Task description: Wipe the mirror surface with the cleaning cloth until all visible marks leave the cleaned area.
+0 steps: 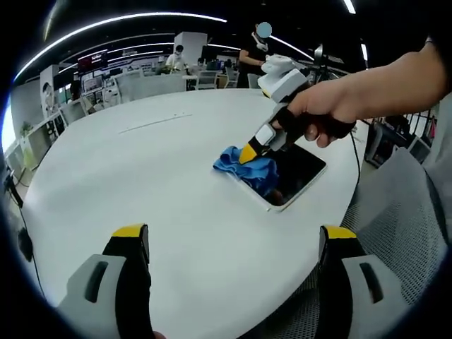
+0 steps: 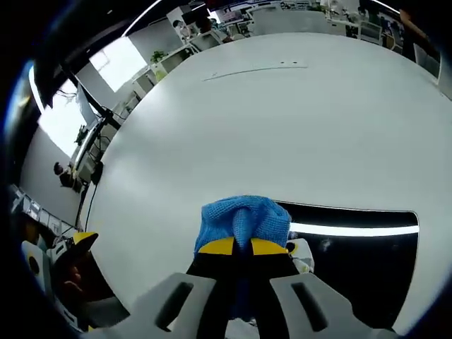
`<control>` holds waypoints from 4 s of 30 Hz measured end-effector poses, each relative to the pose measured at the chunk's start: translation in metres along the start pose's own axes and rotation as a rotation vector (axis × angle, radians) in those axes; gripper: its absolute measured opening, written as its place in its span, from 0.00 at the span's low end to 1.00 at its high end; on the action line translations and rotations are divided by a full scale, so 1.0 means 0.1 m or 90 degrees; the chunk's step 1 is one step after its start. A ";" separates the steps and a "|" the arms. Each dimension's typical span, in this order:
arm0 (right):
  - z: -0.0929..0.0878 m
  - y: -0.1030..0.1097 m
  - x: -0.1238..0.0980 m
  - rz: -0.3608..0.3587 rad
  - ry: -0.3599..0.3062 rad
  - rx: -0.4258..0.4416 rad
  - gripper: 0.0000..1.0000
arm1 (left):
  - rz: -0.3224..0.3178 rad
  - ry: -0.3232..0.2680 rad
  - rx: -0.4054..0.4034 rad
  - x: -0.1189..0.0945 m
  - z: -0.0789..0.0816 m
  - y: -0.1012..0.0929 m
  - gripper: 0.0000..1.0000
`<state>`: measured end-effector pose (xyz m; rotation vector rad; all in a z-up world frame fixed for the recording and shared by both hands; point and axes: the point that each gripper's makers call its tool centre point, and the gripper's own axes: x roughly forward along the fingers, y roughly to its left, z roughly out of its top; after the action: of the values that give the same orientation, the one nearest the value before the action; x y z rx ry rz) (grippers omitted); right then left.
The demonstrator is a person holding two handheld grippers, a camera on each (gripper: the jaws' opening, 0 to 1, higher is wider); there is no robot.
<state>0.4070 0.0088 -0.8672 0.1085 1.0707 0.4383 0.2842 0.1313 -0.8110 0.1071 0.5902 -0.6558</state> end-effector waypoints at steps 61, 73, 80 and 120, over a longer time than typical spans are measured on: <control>0.23 -0.16 0.09 0.049 0.027 -0.028 0.01 | -0.020 0.025 -0.027 0.04 -0.09 -0.01 0.99; 0.20 -0.46 -0.03 0.010 0.023 -0.031 0.01 | -0.007 0.027 -0.015 0.03 -0.09 0.01 0.99; 0.19 -0.49 -0.05 0.003 0.025 -0.022 0.01 | -0.003 0.026 -0.018 0.03 -0.10 0.03 0.99; -0.40 -0.27 -0.32 -0.029 -0.034 0.013 0.01 | -0.027 -0.058 -0.008 -0.02 0.13 -0.07 0.98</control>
<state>0.3676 -0.0337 -0.8676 0.1128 1.0241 0.3809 0.2849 0.1232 -0.7981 0.0522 0.5109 -0.6949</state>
